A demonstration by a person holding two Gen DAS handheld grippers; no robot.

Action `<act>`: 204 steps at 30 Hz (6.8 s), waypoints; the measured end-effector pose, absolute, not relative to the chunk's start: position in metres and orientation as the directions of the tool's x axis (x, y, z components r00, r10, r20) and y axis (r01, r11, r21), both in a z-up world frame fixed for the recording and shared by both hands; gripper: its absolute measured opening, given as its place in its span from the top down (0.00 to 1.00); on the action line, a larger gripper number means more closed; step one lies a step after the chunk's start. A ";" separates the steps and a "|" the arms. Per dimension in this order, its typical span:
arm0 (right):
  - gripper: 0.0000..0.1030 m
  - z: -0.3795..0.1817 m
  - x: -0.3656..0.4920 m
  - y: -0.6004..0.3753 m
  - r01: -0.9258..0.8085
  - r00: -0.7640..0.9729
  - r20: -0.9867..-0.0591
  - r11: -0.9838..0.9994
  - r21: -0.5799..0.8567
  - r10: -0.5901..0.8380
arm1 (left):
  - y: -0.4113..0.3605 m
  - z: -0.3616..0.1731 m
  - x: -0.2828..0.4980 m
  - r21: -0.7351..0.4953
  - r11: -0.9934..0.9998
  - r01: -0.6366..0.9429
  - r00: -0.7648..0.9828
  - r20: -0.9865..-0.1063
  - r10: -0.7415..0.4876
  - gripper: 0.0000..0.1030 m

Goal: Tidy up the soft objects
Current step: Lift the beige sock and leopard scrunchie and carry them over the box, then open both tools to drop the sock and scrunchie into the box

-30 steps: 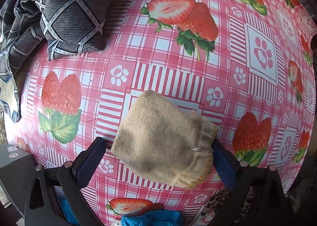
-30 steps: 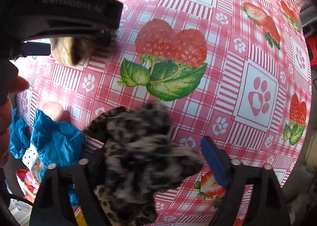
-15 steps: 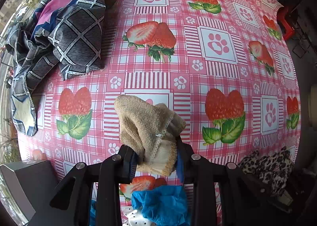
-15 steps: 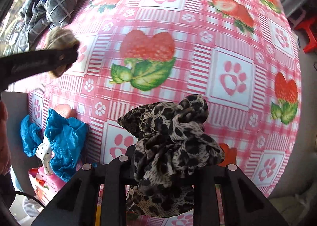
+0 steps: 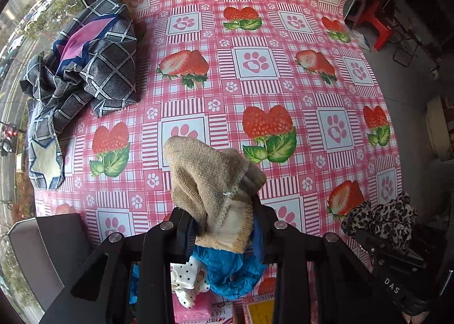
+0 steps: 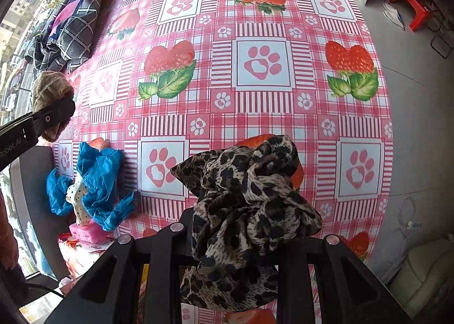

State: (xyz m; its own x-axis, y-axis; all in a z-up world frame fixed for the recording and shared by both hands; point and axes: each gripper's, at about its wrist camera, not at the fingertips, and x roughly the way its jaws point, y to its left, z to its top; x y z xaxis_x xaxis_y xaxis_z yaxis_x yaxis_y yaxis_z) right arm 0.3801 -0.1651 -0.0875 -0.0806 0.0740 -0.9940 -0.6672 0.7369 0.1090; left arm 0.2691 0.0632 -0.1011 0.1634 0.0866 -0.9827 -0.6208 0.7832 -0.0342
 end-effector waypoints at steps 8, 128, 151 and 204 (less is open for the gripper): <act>0.74 -0.063 0.339 -0.209 -0.623 -0.059 -0.996 0.777 0.092 0.071 | 0.043 -0.077 0.220 -0.030 0.784 -0.620 0.168 -0.981 0.095 0.67; 0.74 0.008 0.016 -0.037 -0.983 -0.081 -0.988 0.152 0.100 0.128 | 0.073 -0.026 -0.149 -0.112 0.344 -0.932 0.182 -0.967 0.180 0.65; 0.74 0.001 0.003 0.013 -0.982 -0.152 -0.980 0.092 0.165 0.131 | 0.090 -0.048 -0.144 -0.065 0.328 -0.942 0.115 -0.984 0.135 0.64; 0.05 -0.011 0.150 0.000 -0.830 -0.296 -0.944 0.449 0.330 0.145 | 0.076 -0.039 -0.069 -0.191 0.467 -0.863 0.240 -0.970 0.048 0.10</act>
